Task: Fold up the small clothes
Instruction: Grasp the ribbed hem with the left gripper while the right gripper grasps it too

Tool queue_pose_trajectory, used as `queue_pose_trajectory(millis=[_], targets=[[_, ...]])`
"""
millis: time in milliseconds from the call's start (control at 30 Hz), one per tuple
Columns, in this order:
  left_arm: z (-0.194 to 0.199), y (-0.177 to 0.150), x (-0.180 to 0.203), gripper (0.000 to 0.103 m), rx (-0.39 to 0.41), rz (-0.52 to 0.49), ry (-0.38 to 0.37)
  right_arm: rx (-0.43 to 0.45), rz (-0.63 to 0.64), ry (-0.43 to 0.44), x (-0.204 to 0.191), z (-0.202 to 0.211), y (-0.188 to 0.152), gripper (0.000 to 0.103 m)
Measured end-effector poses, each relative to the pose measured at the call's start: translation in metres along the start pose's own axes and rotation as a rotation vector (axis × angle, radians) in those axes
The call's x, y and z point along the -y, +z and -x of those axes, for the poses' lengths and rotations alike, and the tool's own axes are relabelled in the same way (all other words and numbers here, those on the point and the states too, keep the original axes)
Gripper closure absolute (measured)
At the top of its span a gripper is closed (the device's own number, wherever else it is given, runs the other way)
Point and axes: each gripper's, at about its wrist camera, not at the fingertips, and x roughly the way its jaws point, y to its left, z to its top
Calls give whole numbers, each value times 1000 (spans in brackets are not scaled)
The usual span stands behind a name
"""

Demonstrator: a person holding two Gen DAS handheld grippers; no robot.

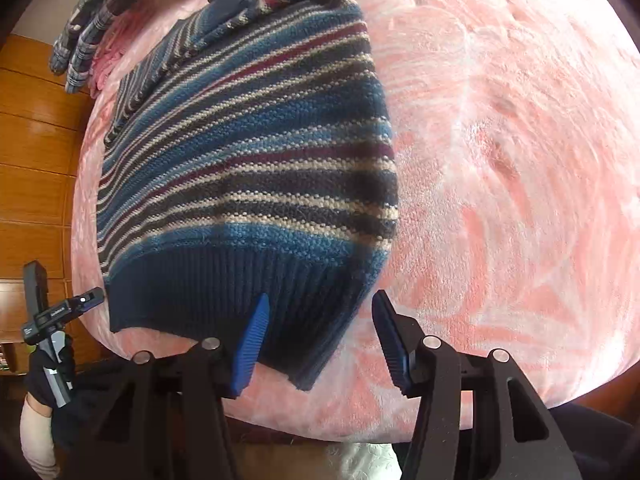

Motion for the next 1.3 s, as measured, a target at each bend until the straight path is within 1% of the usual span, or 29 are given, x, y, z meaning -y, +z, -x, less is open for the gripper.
queue_pose_trajectory(millis=[67,100,200,233,300,467,567,633,667,700,733,767,800,867,933,967,1133,1233,1300], targets=[[-6,-6,1,38,-31,35,-31,-6,11,-26,0,-4,-2,49],[-8,-8,2,38,-39,35,-27,-15,9,-29,0,-6,-4,49],[-15,-11,9,37,-46,-4,35,-44,9,-4,0,-14,-12,49],[-17,-12,8,37,-50,-2,41,-54,5,3,0,-17,-14,49],[-21,-13,6,37,-64,13,38,-73,-2,15,2,-22,-17,49],[-24,-11,4,37,-56,12,55,-102,-12,18,4,-32,-19,49],[-25,-8,2,37,-54,23,40,-110,15,22,-2,-37,-20,49],[-26,-7,3,40,-51,15,40,-111,51,19,-8,-39,-22,61],[-25,-6,3,43,-47,10,42,-110,59,15,-10,-40,-22,63],[-25,-6,3,50,-45,5,38,-108,64,11,-11,-41,-22,68],[-25,-6,3,55,-47,3,29,-110,65,13,-10,-41,-22,73],[-25,-5,2,55,-48,4,28,-112,58,23,-10,-41,-21,76],[-26,-4,4,58,-50,4,29,-115,52,36,-9,-41,-21,80],[-25,-3,2,69,-56,11,26,-115,52,43,-9,-41,-22,83],[-23,-4,-1,85,-61,33,-14,-118,39,77,-8,-39,-22,90],[-25,-5,5,90,-59,39,-29,-116,29,99,-6,-37,-21,91],[-8,-2,13,92,-15,32,-112,-76,-26,224,2,-16,-15,93],[11,4,20,93,40,14,-152,-26,-22,261,-1,3,-6,93],[27,13,26,93,96,4,-180,2,-13,289,-4,17,3,93]])
